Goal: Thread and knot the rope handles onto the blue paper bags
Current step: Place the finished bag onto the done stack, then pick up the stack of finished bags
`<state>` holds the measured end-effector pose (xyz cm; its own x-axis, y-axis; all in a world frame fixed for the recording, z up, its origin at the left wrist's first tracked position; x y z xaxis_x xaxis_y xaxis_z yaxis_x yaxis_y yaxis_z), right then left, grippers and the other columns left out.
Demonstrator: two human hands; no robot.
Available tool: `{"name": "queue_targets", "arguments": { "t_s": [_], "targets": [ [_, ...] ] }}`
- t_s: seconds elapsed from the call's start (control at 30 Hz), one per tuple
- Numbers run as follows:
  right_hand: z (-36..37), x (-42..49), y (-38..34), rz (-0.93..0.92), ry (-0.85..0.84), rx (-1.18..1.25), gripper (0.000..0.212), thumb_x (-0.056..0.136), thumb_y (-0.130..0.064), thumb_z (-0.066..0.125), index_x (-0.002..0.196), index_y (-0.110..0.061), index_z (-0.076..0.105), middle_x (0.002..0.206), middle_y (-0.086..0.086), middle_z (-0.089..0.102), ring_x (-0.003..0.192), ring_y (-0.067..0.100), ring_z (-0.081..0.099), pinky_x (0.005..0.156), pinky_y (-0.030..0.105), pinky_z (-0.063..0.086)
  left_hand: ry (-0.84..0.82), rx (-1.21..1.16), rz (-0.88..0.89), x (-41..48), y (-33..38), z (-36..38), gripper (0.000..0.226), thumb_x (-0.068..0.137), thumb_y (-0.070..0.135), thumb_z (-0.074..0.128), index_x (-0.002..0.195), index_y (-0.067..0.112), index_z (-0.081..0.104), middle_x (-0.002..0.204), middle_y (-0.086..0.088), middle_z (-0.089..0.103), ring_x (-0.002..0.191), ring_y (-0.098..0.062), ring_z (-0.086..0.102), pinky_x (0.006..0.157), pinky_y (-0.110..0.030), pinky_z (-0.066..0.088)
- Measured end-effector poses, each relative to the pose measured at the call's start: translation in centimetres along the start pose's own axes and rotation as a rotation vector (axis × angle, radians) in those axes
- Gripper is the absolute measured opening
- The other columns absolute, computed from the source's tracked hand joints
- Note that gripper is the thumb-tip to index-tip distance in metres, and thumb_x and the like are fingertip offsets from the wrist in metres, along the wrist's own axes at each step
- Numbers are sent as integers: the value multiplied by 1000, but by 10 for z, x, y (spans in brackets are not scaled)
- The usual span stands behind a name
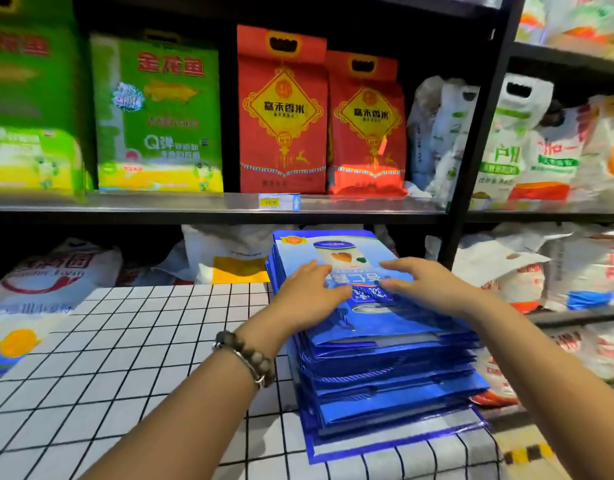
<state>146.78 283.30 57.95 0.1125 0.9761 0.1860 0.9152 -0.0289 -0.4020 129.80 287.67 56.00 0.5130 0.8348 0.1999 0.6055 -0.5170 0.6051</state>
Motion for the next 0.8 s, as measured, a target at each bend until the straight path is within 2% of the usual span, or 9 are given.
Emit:
{"name": "queue_targets", "arguments": {
  "t_s": [0.17,0.33,0.43,0.5,0.53,0.57,0.63,0.73,0.8],
  "targets": [
    [23,4,-2,-86,-19,-83,65,86,-46,54,143,-27,28,152,-5,25,137,11,26,112,27,21,-19,377,96,5,-17,22,76,90,54,39,148,23,2,156,-2,-13,143,-17,-12,115,-38,-2],
    [56,3,9,-107,-100,-221,69,87,-54,47,145,-31,17,155,-8,3,142,7,5,116,29,7,-119,446,153,5,-27,48,68,94,52,24,147,23,-8,155,0,-17,142,-13,-15,116,-36,-8],
    [70,5,21,-80,-185,-253,68,87,-64,30,145,-36,11,153,-14,-7,141,3,-5,116,27,0,-178,436,120,8,-39,63,68,91,58,12,146,26,-12,154,3,-21,141,-12,-20,114,-34,-12],
    [79,7,25,-86,-246,-266,86,70,-83,6,144,-39,5,150,-17,-15,139,0,-12,114,25,-4,-223,460,94,10,-45,70,84,70,64,-7,146,26,-12,153,2,-23,140,-13,-21,110,-34,-14],
    [83,8,27,-79,-273,-266,99,58,-87,-9,144,-40,2,148,-18,-20,138,-1,-15,113,25,-5,-204,488,92,14,-48,72,94,62,61,-8,148,24,-2,154,-2,-15,142,-15,-12,111,-36,-8],
    [86,8,28,-68,-302,-276,106,50,-86,-21,143,-40,-3,145,-17,-24,136,-2,-19,112,25,-7,-203,531,85,18,-50,73,95,62,59,0,146,20,21,154,-9,7,142,-19,10,113,-39,7],
    [90,9,31,-57,-359,-284,107,47,-82,-30,143,-38,-10,142,-15,-31,134,0,-24,110,25,-10,-182,456,38,20,-59,79,77,66,56,24,119,16,62,127,-12,58,118,-24,55,103,-35,29],
    [89,14,28,-25,-448,-275,109,48,-79,-32,144,-31,-12,140,-11,-35,133,7,-29,107,27,-15,-233,399,30,20,-61,82,66,67,55,33,119,17,51,117,-9,66,114,-24,50,103,-33,21],
    [90,15,26,-4,-533,-260,111,47,-79,-32,143,-26,-15,139,-7,-37,135,12,-29,105,28,-16,-315,409,-7,17,-57,81,67,69,56,32,119,16,52,118,-9,65,111,-25,58,96,-37,44]
  ]
}}
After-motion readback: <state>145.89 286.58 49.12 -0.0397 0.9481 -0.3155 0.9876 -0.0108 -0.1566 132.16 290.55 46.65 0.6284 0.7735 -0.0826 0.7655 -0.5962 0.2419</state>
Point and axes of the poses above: each hand's wrist, its own x-axis towards the middle knuckle, its own z-axis out of the palm, y = z × x, the point moved 5 cm from there along x, towards the middle knuckle
